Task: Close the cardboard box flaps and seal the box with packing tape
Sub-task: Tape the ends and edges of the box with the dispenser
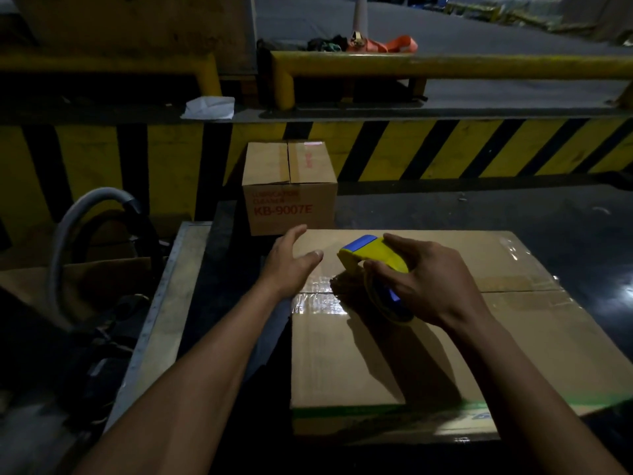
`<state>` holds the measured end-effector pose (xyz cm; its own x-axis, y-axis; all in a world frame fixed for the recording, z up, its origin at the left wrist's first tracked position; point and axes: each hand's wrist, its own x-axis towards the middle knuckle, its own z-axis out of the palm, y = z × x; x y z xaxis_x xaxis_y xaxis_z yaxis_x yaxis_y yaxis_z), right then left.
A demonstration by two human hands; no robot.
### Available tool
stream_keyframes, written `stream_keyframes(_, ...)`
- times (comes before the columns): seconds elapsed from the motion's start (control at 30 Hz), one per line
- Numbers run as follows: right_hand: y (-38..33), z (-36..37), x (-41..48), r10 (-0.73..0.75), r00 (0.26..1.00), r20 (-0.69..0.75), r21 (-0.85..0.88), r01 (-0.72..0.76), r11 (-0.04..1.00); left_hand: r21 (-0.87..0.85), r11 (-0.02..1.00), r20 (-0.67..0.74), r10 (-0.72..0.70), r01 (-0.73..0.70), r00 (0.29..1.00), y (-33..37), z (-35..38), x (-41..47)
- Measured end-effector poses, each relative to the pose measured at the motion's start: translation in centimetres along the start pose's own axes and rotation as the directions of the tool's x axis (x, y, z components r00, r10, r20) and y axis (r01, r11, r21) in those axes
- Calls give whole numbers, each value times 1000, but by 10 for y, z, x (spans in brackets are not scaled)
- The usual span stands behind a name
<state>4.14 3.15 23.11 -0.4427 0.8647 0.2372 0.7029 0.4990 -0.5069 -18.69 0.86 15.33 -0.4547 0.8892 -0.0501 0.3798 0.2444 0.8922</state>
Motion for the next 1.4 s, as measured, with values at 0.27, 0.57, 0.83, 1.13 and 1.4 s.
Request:
stream_keyframes(0.27, 3, -1, 5, -68, 996, 49, 26, 67, 997, -153, 987, -113, -75, 58, 991, 10, 11, -17)
stream_keyframes(0.57, 7, -4, -2, -107, 993, 42, 48, 105, 993, 41, 995, -77, -88, 91, 993, 17, 16, -18)
stream_keyframes(0.83, 10, -2, -12, -160, 987, -11, 22, 160, 987, 204, 977, 3, 68, -67, 998, 43, 8, -20)
stream_keyframes(1.13, 4, -6, -12, -252, 963, -97, 41, 257, 966, -252, 967, 196, 11, 39, 980, 74, -29, -21)
stream_keyframes(1.4, -6, -3, -9, -290, 950, -113, 61, 298, 953, -454, 860, 448, -6, 233, 894, 77, -53, -13)
